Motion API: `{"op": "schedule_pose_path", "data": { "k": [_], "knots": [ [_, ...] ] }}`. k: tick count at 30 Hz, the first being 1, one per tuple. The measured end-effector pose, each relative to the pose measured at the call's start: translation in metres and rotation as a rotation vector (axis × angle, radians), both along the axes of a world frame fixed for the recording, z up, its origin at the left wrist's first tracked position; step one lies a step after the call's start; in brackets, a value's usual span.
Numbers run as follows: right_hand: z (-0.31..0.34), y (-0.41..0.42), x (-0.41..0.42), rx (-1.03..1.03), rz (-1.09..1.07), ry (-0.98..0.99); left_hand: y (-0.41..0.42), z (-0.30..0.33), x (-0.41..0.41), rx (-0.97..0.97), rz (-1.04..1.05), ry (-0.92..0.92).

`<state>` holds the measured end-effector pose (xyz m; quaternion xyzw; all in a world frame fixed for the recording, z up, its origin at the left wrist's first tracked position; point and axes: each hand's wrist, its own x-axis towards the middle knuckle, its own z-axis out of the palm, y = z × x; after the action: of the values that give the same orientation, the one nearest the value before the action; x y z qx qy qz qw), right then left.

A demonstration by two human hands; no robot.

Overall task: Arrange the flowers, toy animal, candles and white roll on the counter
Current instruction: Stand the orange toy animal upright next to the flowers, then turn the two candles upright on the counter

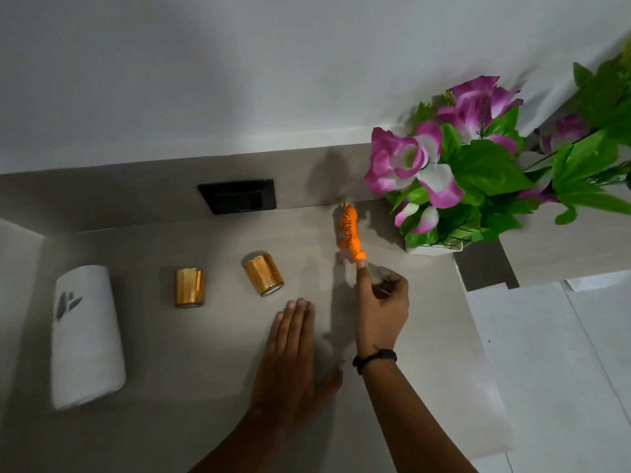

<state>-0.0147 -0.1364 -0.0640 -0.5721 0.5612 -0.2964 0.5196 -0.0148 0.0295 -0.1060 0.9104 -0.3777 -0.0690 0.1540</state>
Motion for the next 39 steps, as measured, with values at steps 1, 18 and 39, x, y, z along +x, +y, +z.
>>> {"op": "schedule_pose_path", "data": {
  "k": [1, 18, 39],
  "knots": [
    [0.001, 0.009, -0.005, -0.009, 0.033, 0.021, 0.004, 0.002, -0.003, -0.086, 0.054, 0.054],
    [0.024, 0.047, 0.102, -0.181, 1.022, 0.461, 0.068, 0.069, 0.155, -0.169, 0.850, 0.401],
    [-0.022, 0.063, 0.033, -0.302, 0.815, 0.252, 0.059, 0.052, 0.119, -0.405, 0.757, 0.223]
  ]
}}
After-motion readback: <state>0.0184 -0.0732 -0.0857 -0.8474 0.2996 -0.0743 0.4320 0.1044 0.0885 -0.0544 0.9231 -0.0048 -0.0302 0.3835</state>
